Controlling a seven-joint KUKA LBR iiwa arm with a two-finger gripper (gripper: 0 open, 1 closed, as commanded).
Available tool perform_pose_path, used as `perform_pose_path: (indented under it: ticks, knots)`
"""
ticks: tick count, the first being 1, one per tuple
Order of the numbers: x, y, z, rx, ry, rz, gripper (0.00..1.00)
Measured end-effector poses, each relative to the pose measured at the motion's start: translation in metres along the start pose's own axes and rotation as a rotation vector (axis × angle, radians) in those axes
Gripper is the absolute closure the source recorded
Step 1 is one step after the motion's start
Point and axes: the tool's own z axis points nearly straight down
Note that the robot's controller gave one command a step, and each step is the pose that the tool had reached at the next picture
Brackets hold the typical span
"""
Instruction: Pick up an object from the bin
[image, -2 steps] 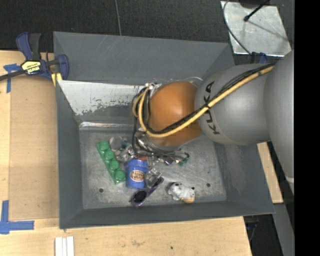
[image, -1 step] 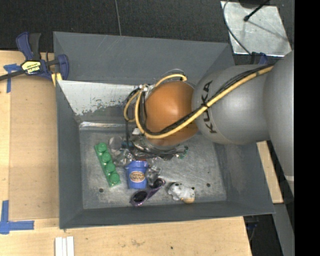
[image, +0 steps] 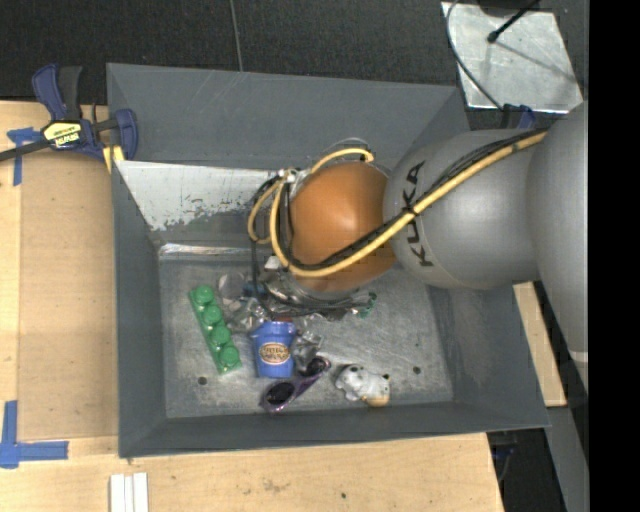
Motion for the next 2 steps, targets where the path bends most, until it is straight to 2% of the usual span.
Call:
perform_pose_path:
  ticks: [2]
  knots:
    - [0.003, 0.004, -0.019, -0.009, 0.003, -0.001, 1.0]
